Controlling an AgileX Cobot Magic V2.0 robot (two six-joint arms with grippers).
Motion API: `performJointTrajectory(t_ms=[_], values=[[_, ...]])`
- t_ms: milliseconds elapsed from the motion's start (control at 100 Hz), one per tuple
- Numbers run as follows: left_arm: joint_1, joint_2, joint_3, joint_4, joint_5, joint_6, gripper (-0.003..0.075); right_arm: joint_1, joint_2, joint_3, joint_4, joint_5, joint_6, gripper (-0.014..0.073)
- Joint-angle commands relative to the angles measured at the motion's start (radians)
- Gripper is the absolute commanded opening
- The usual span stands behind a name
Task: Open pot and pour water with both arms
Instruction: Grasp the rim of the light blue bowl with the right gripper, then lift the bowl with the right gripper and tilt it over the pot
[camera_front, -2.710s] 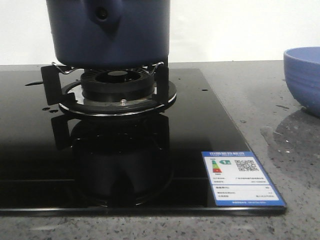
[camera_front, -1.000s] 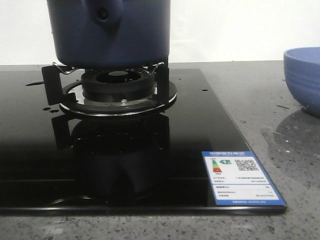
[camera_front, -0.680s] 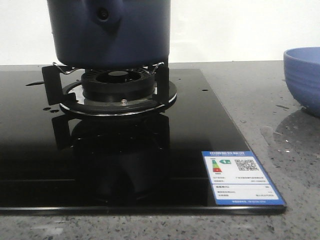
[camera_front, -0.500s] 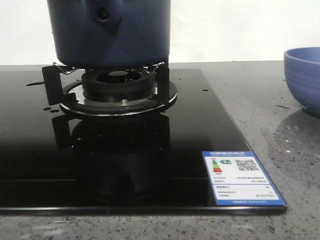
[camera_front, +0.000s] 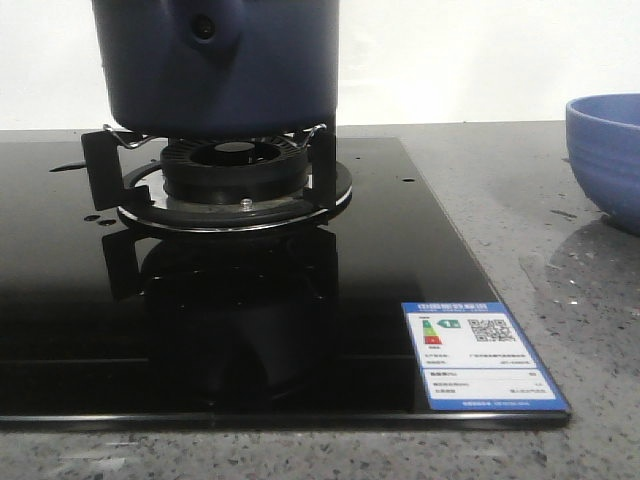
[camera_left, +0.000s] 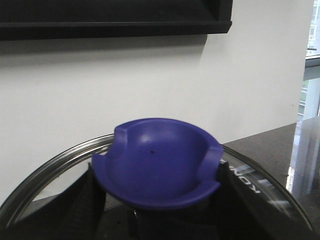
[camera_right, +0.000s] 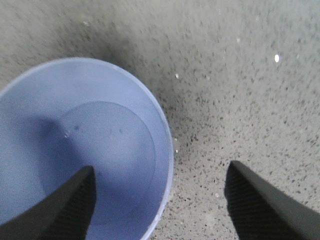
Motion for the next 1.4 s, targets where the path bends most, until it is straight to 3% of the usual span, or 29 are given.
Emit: performJointTrajectory(t_ms=[0,630,720,890,990,1140,1390], values=[[-0.014,-0.006,-0.033,-0.052,-0.005,-0.009,0.0367,-0.012,0.020,-0.033,-0.008,-0.024,0.003,0.0470],[-0.014,-0.006,-0.033,-0.069,0.029,-0.009,0.0367,-0.016,0.195,0.040,0.066,-0.094,0.003,0.0465],[-0.014,-0.006,-0.033,-0.069,0.029,-0.009,0.0367,-0.016,0.201,0.062,0.097,-0.125,-0.001,0.0375],[-0.014,-0.006,-0.033,-0.069,0.029,-0.009,0.0367,-0.016,0.201,0.070,0.129,-0.145,-0.006,0.0063],[-0.014,-0.006,-0.033,-0.069,0.029,-0.009,0.0367,-0.016,0.201,0.065,0.129,-0.140,-0.008,-0.0068],[-0.014,-0.006,-0.033,-0.069,0.029,-0.009,0.0367,-0.012,0.192,0.025,0.146,-0.073,-0.053,-0.0068],[-0.014,-0.006,-0.033,-0.069,0.029,-0.009,0.0367,-0.006,0.192,-0.188,0.171,0.135,-0.104,-0.0067]])
